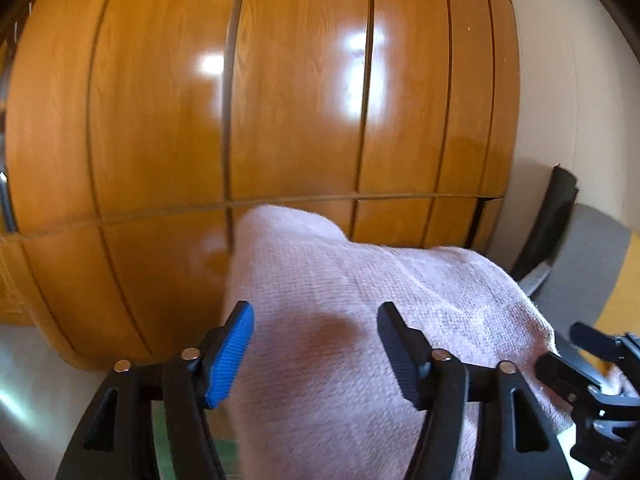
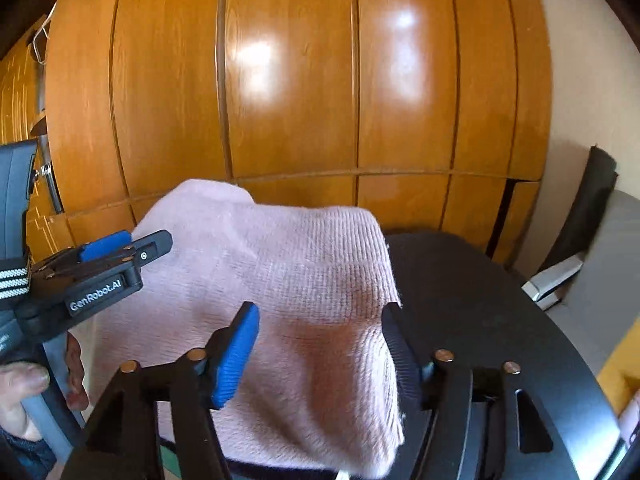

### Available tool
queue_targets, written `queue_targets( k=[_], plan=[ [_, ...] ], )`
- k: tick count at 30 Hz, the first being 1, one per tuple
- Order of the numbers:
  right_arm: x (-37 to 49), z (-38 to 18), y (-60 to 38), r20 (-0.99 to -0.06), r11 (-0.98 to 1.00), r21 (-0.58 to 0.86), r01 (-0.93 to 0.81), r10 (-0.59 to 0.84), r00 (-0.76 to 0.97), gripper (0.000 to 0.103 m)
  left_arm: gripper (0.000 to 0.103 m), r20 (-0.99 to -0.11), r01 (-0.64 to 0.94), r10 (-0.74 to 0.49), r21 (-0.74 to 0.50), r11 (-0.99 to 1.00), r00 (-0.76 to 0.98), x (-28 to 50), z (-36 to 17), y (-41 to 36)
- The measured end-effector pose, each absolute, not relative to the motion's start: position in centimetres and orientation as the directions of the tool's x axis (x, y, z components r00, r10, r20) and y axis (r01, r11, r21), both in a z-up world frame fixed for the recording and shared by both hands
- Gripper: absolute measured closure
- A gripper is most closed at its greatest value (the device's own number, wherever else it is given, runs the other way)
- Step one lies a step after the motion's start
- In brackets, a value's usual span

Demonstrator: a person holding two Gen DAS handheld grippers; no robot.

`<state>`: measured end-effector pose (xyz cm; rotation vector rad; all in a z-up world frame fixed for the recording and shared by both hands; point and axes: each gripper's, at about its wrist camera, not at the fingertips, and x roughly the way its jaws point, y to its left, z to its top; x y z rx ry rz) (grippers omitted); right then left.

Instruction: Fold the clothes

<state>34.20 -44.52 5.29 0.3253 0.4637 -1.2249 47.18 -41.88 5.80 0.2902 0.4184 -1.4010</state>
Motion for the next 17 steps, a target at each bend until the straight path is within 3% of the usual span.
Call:
queue_targets(
  k=[3,4,6,17],
  plan=[
    [33.6,5.2,-42.0,-0.501,0.306,-0.030,0.952,-0.829,0.250,0.033,0.033,-0.426,0.983,-0.890,-0.019,0.185,0.159,46.5,6.8,-40.3],
    [33.4,5.6,-40.9,-0.501,0.306,-0.035,0.951,-0.829,0.249,0.032,0.024,-0.426,0.982,-0.889,-0.015,0.190,0.165,46.3,6.9,-40.1],
    [33.0,6.0,-39.3,-0.501,0.307,-0.043,0.951,-0.830,0.245,0.031,0.019,-0.426,0.980,-0.888,-0.009,0.198,0.175,45.9,7.2,-39.8],
    [34.6,4.8,-37.3,-0.503,0.325,-0.101,0.940,-0.832,0.234,0.028,0.024,-0.385,0.988,-0.914,-0.028,0.150,0.127,45.3,8.9,-34.9]
  ],
)
